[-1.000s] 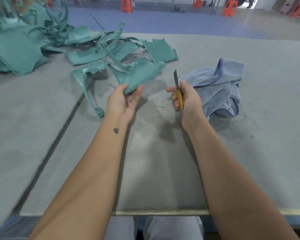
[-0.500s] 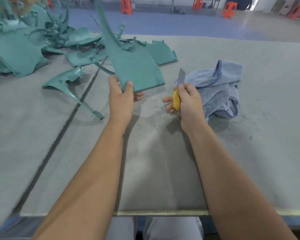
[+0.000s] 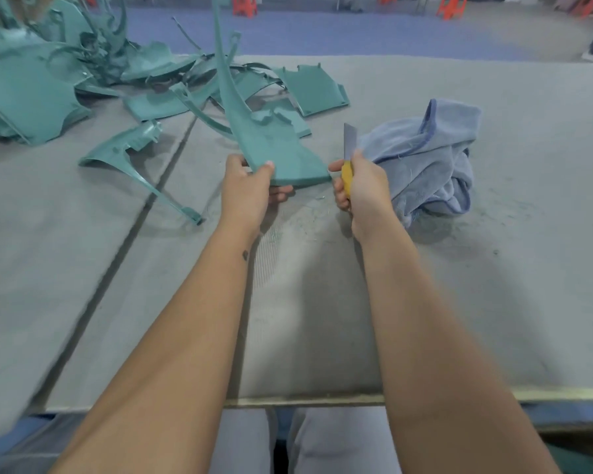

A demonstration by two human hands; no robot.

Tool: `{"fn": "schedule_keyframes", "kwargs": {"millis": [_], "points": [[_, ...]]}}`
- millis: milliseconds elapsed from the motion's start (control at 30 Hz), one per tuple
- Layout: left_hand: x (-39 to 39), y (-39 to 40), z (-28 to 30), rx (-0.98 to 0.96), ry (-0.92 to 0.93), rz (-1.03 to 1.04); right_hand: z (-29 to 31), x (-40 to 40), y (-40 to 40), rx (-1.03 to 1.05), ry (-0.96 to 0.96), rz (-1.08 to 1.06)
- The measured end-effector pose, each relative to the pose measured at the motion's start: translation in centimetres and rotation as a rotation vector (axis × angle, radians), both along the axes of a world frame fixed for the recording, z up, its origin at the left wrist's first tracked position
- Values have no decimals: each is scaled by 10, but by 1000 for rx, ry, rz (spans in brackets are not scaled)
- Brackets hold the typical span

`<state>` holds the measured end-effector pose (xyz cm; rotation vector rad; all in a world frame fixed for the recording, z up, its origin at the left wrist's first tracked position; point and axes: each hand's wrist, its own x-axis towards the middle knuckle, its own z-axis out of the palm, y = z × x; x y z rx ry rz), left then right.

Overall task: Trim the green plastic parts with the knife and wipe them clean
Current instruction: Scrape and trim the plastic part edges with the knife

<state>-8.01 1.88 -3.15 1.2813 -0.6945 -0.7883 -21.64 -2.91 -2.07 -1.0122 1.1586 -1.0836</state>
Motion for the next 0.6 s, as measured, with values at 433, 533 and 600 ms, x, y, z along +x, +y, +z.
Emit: {"fn": "schedule_keyframes", "kwargs": {"millis": [433,533,600], "points": [[11,-2,6,-41,203,-142,-2,11,17,-152,-206,-107],[6,-2,4,-28,151,-195,3,7,20,-154,-327,-97],[2,-2,2,-6,103,-181,6,8,25,-270,-362,-171]]}}
